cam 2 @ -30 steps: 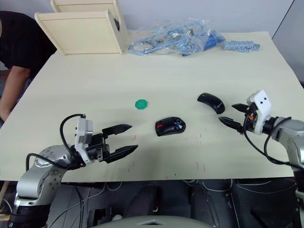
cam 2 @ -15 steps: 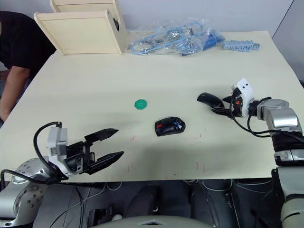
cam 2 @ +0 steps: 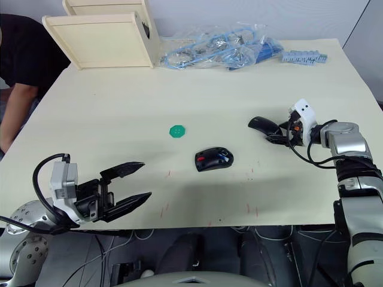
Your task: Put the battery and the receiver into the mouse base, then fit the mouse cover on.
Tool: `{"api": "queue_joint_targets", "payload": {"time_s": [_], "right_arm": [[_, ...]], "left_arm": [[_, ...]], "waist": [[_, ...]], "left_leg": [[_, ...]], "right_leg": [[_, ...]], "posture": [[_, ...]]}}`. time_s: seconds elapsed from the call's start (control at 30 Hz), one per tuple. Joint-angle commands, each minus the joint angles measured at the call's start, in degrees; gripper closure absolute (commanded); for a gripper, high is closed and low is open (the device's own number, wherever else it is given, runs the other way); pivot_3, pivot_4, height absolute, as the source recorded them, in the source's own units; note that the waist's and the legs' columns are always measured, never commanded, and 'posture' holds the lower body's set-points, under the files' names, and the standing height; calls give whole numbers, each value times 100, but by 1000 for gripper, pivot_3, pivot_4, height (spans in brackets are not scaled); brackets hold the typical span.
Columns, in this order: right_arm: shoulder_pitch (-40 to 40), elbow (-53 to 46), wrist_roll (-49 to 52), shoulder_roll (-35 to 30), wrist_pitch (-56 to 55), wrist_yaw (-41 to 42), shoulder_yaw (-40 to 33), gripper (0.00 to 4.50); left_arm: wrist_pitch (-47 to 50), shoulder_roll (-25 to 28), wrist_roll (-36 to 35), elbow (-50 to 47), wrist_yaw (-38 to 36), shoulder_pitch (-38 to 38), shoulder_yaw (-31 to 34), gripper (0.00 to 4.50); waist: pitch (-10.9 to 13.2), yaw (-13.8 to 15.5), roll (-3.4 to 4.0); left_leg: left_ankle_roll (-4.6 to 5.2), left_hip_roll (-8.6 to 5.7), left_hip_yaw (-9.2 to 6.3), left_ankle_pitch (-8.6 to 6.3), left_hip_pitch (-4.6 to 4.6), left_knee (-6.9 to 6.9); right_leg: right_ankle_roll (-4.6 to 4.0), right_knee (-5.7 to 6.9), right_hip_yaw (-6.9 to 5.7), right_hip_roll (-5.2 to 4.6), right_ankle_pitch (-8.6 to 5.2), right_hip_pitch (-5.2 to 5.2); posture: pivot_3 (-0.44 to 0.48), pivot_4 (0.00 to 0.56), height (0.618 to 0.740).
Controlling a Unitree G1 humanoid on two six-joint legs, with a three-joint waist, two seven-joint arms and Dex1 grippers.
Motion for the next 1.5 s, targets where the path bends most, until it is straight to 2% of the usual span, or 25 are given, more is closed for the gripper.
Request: {"api": "queue_joint_targets", "payload": {"time_s": [0.03, 1.5], "right_arm": [[-126, -116, 9, -13, -66, 46, -124, 0], [97, -159, -135, 48, -373, -197, -193, 0]], "left_arm": [[-61, 40, -63, -298, 73, -16, -20, 59], [-87, 78, -18, -236, 184, -156, -185, 59]], "waist": [[0, 0, 0], [1, -1, 2]], "left_leg": [[0, 0, 0, 0, 0, 0], [0, 0, 0, 0, 1, -2]], "right_leg": [[0, 0, 0, 0, 0, 0], [0, -1, 0, 0, 0, 0]], "posture": [[0, 150, 740], [0, 150, 740]]}}
